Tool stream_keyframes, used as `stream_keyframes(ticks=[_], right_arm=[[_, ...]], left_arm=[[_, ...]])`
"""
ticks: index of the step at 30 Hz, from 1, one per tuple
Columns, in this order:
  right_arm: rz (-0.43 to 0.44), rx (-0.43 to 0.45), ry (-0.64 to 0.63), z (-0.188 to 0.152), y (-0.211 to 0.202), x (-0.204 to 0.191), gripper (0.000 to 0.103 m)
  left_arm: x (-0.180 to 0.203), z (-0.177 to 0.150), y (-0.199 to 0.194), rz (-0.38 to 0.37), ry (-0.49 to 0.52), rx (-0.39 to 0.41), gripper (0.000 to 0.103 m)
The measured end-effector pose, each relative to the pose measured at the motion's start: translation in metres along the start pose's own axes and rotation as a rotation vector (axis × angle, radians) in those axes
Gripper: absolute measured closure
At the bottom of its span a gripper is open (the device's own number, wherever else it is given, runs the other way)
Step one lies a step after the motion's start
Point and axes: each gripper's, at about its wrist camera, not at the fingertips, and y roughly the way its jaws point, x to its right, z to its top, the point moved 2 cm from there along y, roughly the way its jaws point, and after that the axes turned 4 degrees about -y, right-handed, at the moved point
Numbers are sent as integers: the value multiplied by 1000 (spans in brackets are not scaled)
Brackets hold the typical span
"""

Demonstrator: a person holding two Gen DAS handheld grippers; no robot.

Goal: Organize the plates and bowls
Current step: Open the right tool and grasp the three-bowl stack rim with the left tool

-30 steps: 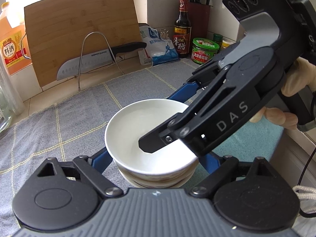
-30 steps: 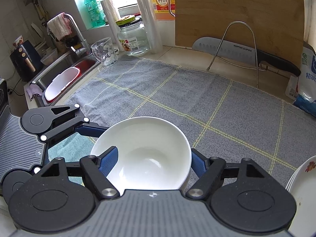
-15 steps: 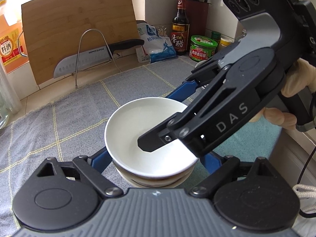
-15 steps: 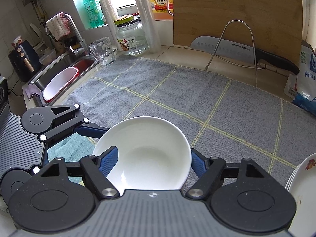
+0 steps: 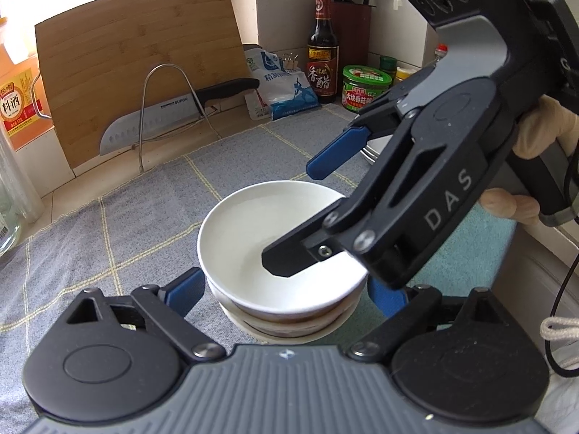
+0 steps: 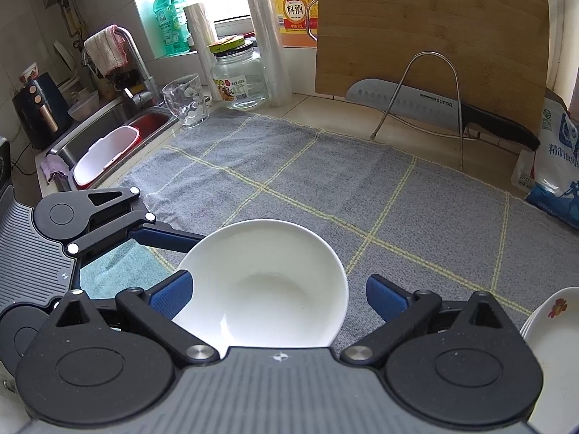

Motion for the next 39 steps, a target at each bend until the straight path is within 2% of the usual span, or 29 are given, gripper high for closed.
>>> stream_keyframes(ticks=[6, 10, 15, 19, 23, 27, 31, 37, 39], right_arm=[[-1, 15, -38, -2, -6, -2, 0], [11, 35, -83, -4, -13, -1, 0], [31, 79, -171, -10, -26, 1, 0], [57, 134, -265, -19, -42, 5, 0], [66, 147, -331, -30, -52, 12, 0], [89, 114, -351, -46, -52, 22, 0], [51, 64, -359, -59, -44, 25, 0], [-1, 7, -342, -67, -22, 19, 0], [-14, -16, -341, -68, -14, 15, 0]], left_arm=[[0, -5, -5, 17, 20, -12, 7], [1, -7, -12, 40, -12, 5, 7], [4, -8, -22, 108, -61, 56, 4], [13, -9, -28, 160, -62, 104, 3], [23, -12, -27, 193, -72, 71, 3], [27, -19, -20, 157, -76, -14, 3], [24, -24, -10, 145, -18, -64, 4], [4, -24, 7, 63, 96, -90, 4], [-3, -23, 13, 15, 119, -106, 6]])
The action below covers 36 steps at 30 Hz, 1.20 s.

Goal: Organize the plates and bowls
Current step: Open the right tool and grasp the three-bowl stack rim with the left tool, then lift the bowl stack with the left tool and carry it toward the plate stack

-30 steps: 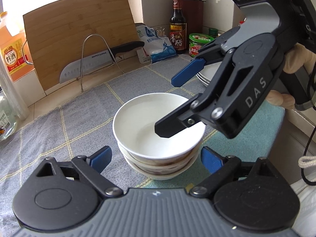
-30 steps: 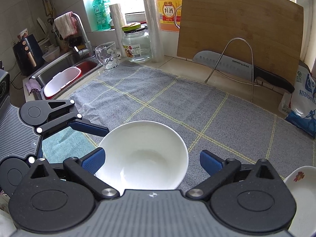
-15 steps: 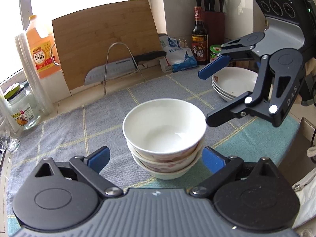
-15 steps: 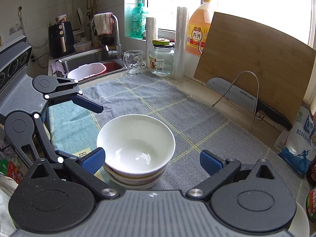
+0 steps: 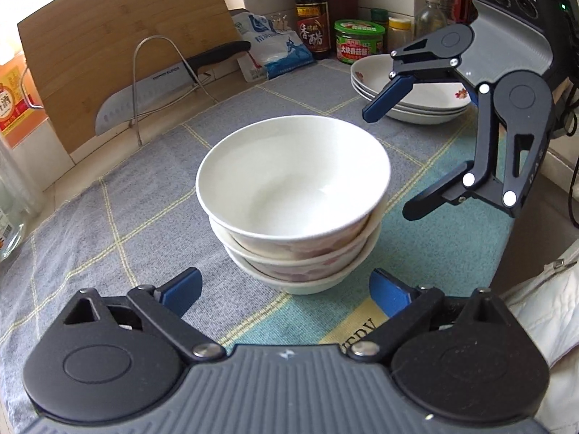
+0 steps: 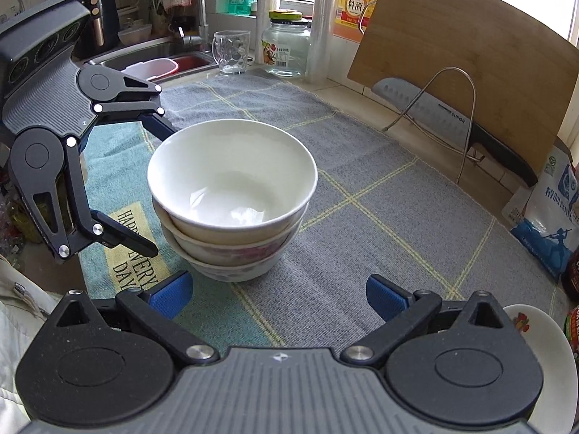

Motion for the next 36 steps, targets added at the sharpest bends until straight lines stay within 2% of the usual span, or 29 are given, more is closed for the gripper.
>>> stream_keyframes(ticks=[5, 12, 18, 25, 36], right_arm=[[-3, -51, 14, 5, 18, -11, 0], [-17, -101, -15, 17, 36, -26, 0], [-9, -128, -16, 29, 45, -36, 1], [-1, -159, -18, 34, 53, -38, 7], [37, -160, -63, 34, 44, -30, 14]], left_arm=[[-14, 0, 12, -88, 101, -6, 7], [-24, 1, 21, -229, 225, -3, 19], [-31, 3, 24, -347, 323, 15, 21], [-36, 7, 26, -398, 377, 27, 23], [-37, 13, 29, -412, 400, 6, 23]])
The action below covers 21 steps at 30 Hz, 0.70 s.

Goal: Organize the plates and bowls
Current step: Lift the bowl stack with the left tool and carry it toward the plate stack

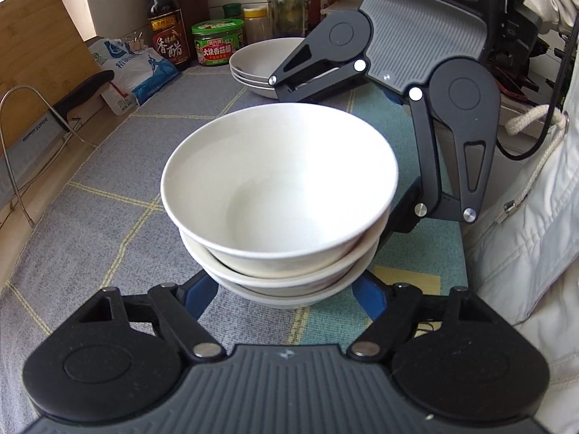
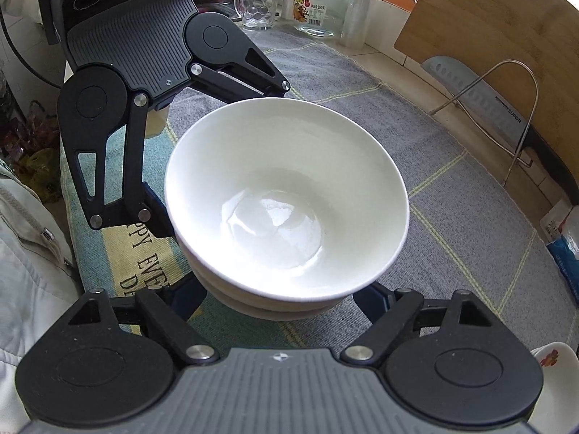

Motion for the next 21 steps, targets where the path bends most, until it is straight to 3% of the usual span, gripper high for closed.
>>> stream_keyframes(ticks=[21], right_arm=[[36, -5, 6, 1, 3, 6, 16]], left_arm=[[-4, 5, 2, -19, -5, -17, 23]])
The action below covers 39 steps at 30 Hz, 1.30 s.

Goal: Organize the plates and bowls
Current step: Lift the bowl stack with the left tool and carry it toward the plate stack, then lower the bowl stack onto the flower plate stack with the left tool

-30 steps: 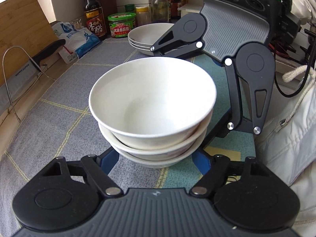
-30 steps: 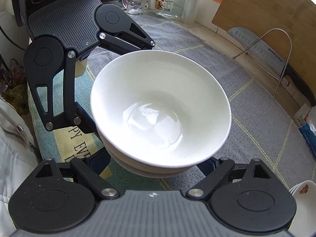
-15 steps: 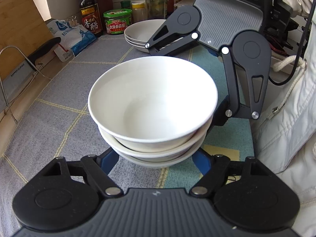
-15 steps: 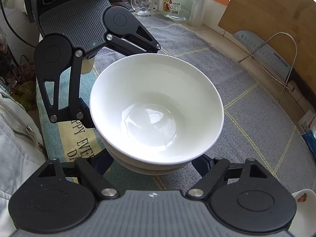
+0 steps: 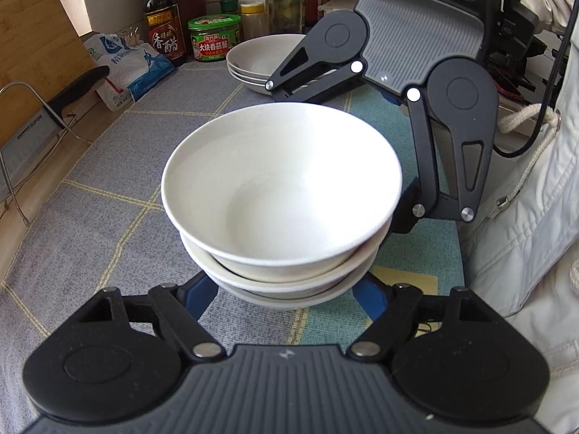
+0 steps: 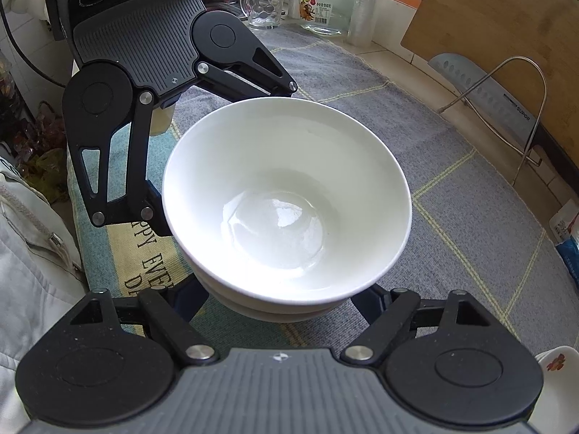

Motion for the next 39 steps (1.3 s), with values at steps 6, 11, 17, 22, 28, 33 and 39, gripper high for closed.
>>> stream_keyframes(ticks=[6, 11, 17, 22, 28, 33, 39], right_arm=[[2, -5, -2, 0, -5, -2, 16], [-1, 3, -6, -3, -15, 3, 16], [-17, 18, -29, -15, -38, 18, 16], [-38, 27, -46, -32, -62, 35, 16], [-64, 41, -37, -59, -88, 59, 16], [-91, 50, -22, -78, -107, 78, 16], [-128, 53, 1, -100, -126, 100, 16]], left_arm=[[3, 2, -1, -6, -15, -1, 23], [7, 13, -1, 11, -20, 5, 23], [12, 37, 5, 43, -23, 31, 23], [17, 65, 17, 67, -10, 49, 23], [22, 101, 35, 77, 15, 64, 23], [26, 130, 51, 79, 45, 77, 23], [26, 158, 71, 74, 89, 95, 23]])
